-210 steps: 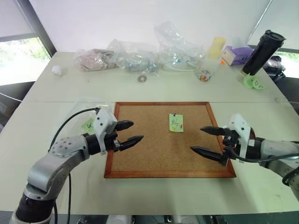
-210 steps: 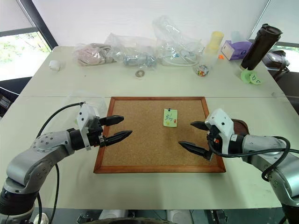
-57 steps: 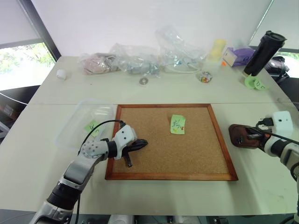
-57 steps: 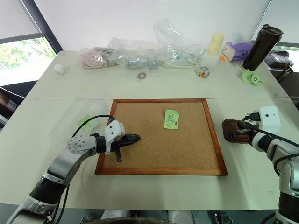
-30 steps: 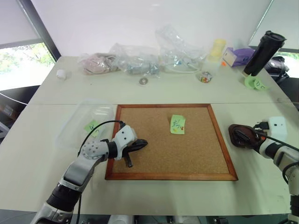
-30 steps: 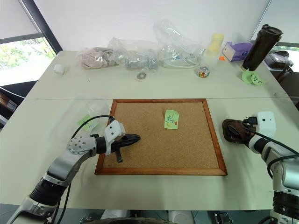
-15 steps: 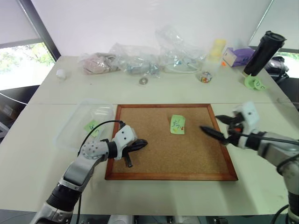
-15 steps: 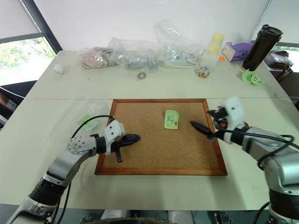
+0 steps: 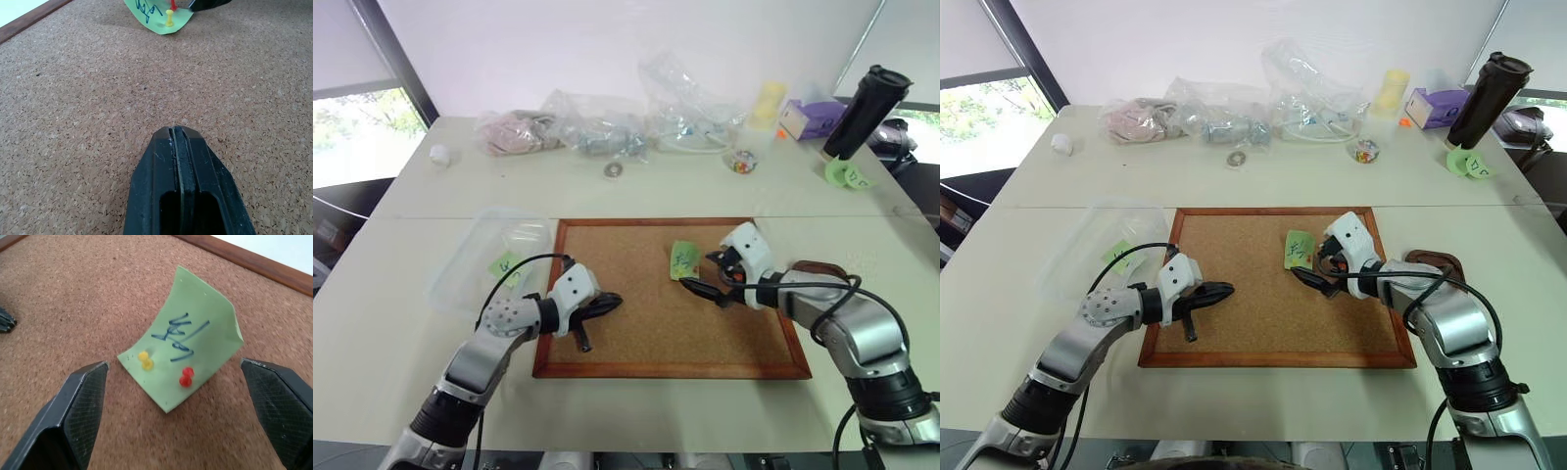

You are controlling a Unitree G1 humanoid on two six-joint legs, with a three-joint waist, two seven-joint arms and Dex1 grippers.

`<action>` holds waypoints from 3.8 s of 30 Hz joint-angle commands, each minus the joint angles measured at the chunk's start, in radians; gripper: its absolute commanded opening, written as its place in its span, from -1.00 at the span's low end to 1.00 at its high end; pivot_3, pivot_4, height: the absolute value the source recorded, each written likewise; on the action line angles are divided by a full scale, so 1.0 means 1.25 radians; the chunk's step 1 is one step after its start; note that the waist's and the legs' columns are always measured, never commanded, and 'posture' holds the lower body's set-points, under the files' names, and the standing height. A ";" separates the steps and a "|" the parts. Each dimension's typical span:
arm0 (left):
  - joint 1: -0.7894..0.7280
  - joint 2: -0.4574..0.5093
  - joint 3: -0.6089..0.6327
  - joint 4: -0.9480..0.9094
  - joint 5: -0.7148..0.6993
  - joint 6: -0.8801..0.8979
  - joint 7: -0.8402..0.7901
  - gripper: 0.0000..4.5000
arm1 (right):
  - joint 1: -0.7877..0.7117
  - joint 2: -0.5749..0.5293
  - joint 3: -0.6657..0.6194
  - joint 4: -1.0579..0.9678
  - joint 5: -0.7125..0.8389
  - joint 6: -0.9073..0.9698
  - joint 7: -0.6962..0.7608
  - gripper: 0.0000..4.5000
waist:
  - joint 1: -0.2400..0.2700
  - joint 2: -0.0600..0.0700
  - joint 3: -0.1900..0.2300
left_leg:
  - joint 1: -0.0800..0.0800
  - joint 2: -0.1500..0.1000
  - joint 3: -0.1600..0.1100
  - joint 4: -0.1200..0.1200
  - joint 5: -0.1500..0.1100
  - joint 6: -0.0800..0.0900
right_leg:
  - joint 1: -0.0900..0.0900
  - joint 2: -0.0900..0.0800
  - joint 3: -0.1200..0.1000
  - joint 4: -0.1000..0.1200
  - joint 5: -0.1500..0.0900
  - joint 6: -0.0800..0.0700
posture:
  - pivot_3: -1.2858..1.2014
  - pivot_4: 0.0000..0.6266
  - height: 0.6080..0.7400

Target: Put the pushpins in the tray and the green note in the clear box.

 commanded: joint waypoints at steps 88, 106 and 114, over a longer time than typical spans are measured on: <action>0.026 -0.007 -0.054 0.061 0.024 0.016 -0.027 -1.00 | 0.175 -0.086 -0.496 0.042 0.076 0.095 -0.080 0.29 | 0.003 0.003 -0.002 | 0.000 0.000 0.001 -0.001 -0.001 0.001 | 0.001 -0.001 0.000 -0.001 0.000 0.000 | 0.03 -0.52 1.00; 0.020 -0.012 -0.051 0.068 0.027 0.017 -0.023 -1.00 | 0.084 -0.103 -0.295 -0.150 0.191 0.106 0.026 0.29 | 0.003 0.002 -0.002 | 0.000 0.000 0.000 -0.001 -0.001 0.001 | 0.001 -0.001 0.000 -0.002 0.000 0.000 | 0.03 -0.52 1.00; 0.022 -0.014 -0.049 0.062 0.028 0.020 -0.018 -1.00 | 0.029 -0.027 -0.079 -0.054 0.083 -0.004 0.026 0.29 | 0.002 -0.001 -0.003 | 0.000 0.000 0.000 -0.001 -0.001 0.001 | 0.001 -0.002 0.000 -0.003 0.000 0.000 | 0.03 -0.52 1.00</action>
